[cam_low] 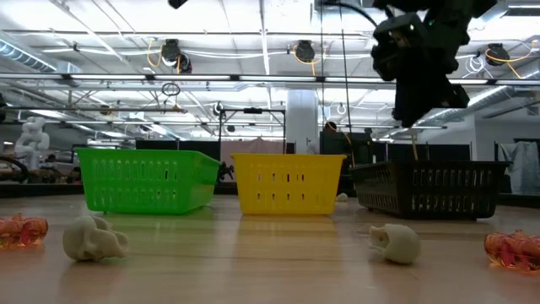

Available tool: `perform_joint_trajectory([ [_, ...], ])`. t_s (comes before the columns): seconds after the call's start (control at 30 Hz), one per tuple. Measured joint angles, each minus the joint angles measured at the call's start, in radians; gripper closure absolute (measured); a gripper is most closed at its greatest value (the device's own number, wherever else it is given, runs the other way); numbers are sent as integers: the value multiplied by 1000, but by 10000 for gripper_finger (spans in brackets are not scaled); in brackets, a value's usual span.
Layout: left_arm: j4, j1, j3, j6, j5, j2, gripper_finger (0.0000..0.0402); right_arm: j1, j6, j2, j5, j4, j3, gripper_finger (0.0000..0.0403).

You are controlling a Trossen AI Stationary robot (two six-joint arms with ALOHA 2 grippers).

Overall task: Sort Halloween decoration
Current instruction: Put the green spider toy into the black basket

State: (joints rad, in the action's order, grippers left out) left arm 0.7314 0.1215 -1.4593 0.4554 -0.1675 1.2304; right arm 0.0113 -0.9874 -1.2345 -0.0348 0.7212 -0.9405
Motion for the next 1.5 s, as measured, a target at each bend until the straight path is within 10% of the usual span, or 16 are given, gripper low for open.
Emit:
perform_joint_trajectory([
  [1.0, 518, 209, 1, 141, 36, 224, 389, -2, 5, 134, 60, -58, 0, 328],
  [1.5, 511, 233, 190, 113, 78, 276, 258, -1, 24, 134, 61, -36, 0, 328],
])
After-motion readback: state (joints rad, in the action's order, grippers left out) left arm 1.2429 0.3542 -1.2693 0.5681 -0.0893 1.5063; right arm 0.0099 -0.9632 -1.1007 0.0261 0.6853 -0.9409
